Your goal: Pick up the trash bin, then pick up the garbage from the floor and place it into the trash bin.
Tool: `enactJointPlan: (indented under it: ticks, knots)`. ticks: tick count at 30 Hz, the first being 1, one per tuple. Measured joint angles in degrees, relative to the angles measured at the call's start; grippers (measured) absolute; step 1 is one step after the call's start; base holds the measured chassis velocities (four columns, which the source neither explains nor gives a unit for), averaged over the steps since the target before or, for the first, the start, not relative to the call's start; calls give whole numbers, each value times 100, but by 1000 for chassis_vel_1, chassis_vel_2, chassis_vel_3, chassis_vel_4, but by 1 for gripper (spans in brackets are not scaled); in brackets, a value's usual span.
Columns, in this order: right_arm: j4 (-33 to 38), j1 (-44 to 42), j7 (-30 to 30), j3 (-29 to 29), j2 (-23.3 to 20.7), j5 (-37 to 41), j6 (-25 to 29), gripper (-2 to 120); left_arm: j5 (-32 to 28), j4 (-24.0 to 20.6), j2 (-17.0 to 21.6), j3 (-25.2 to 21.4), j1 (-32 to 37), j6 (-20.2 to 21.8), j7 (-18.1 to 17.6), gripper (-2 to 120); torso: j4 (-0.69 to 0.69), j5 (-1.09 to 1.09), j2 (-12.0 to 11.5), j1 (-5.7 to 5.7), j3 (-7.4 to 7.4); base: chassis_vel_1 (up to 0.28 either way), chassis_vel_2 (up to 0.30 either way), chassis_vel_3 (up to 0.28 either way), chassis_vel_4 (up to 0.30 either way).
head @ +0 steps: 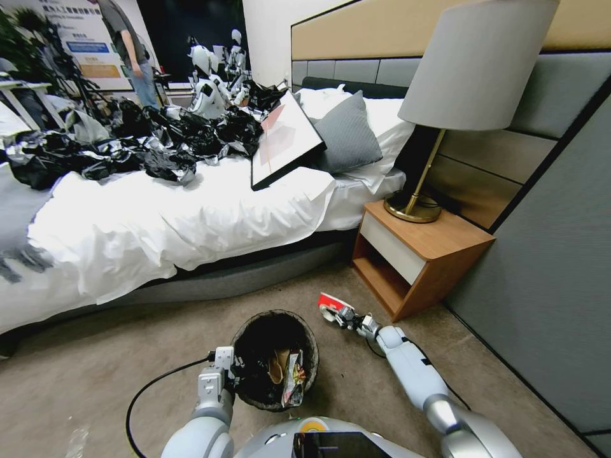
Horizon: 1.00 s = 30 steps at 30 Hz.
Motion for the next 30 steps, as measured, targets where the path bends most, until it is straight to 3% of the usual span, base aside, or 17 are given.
enactJointPlan:
  ticks: [3,4,6,9,10,13,20,30]
  knots:
    - [712,-233,1,-38,-90,374,-146,0,-76,38,3,-3,-25,47,1,0,0,-1,0,0,0,0,0,0,0]
    - [1333,-472,-6,-87,-217,771,-328,0,-99,50,3,-5,-32,60,1,0,0,1,0,0,0,0,0,0,0]
    - [1580,-584,-23,-116,-287,963,-404,0,-104,58,4,-5,-35,62,1,0,1,-1,0,0,0,0,0,0,0]
    - [2916,-1191,-68,-396,-912,1944,-793,0,-109,95,22,-2,-53,71,6,0,-2,-3,0,0,0,0,0,0,0]
    - [2916,-1191,-68,-396,-912,1944,-793,0,-109,95,22,-2,-53,71,6,0,-2,-3,0,0,0,0,0,0,0]
    - [3828,-1642,-103,-725,-1550,2411,-1032,0,-110,90,35,-5,-63,79,7,0,-2,-2,0,0,0,0,0,0,0]
    - [4491,-2136,-196,-1133,-1982,2431,-1178,0,-113,60,31,-27,-75,85,12,0,-1,-1,0,0,0,0,0,0,0]
    - [4123,-2341,-338,-1483,-1941,1940,-997,0,-142,2,18,-77,-143,94,15,0,-1,0,0,0,0,0,0,0,0]
